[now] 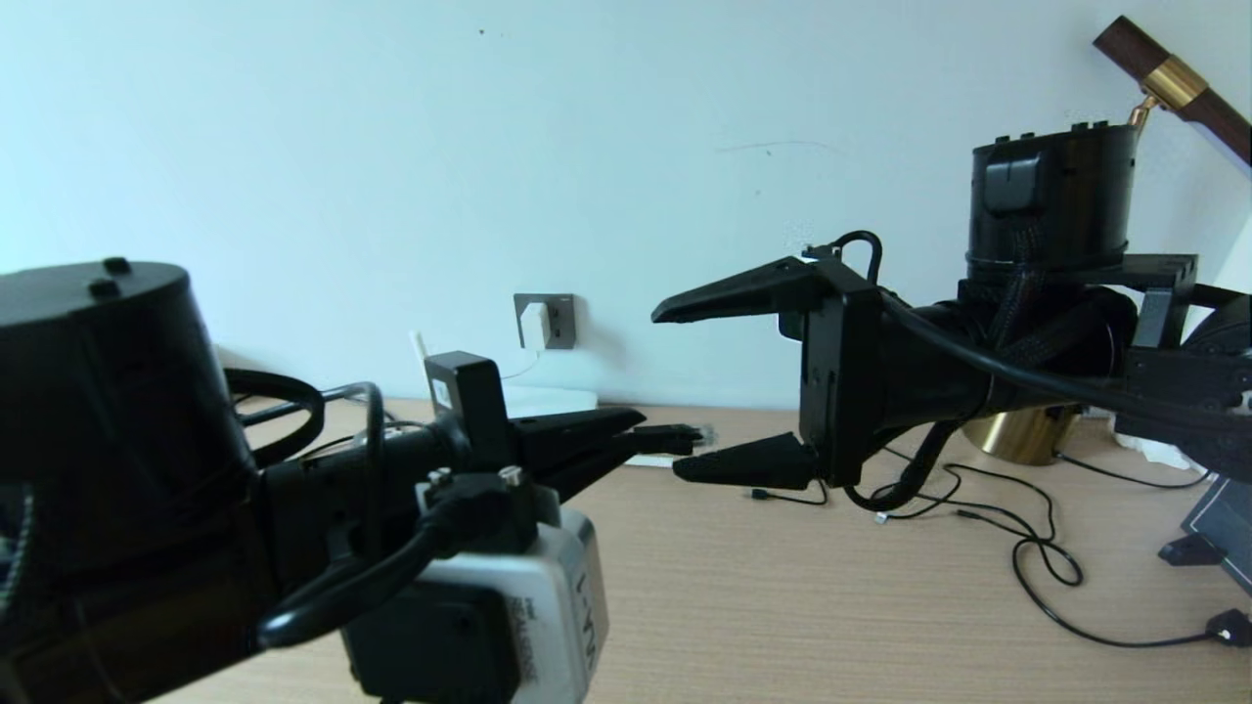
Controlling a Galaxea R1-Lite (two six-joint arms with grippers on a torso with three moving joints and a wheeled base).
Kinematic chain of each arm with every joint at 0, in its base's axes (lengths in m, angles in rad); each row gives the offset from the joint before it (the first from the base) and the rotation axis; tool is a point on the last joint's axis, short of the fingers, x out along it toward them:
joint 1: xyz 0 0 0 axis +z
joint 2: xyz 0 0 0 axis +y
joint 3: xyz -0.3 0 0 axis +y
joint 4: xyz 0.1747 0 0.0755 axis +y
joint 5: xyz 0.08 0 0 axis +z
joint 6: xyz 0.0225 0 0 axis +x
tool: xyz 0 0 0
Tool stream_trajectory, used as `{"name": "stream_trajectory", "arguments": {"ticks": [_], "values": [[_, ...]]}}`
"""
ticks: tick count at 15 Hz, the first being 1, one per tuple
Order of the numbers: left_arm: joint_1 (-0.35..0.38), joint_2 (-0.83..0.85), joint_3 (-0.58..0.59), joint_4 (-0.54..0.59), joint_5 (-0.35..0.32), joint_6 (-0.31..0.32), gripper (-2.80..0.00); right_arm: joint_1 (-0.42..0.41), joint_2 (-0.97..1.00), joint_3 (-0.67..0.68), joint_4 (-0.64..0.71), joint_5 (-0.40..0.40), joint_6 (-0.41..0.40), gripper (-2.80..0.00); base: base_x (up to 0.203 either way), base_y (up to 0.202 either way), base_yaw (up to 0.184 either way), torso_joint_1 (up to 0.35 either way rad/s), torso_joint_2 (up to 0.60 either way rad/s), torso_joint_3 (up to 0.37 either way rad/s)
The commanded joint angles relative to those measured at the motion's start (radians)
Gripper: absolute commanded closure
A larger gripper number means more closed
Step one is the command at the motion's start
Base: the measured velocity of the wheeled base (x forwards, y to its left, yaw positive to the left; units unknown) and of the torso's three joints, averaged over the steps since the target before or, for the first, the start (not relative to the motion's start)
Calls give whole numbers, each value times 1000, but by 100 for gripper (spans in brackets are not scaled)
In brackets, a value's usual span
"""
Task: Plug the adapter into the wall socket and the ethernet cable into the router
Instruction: Hand it to the other hand
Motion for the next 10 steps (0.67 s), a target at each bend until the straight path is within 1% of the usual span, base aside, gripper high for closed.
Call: {"name": "stream_trajectory", "arguments": {"ticks": [1, 6, 10], "values": [[0, 5, 0, -3, 0, 6, 0, 11, 3, 0, -2, 4, 8, 0, 0, 0, 0, 0, 0, 0], [2, 10, 0, -11, 3, 3, 0, 14, -4, 10, 1, 6, 8, 0, 0, 0, 0, 0, 0, 0], [3, 28, -11, -21, 5, 1, 0, 15, -23, 41, -1, 26, 8, 0, 0, 0, 0, 0, 0, 0]]}}
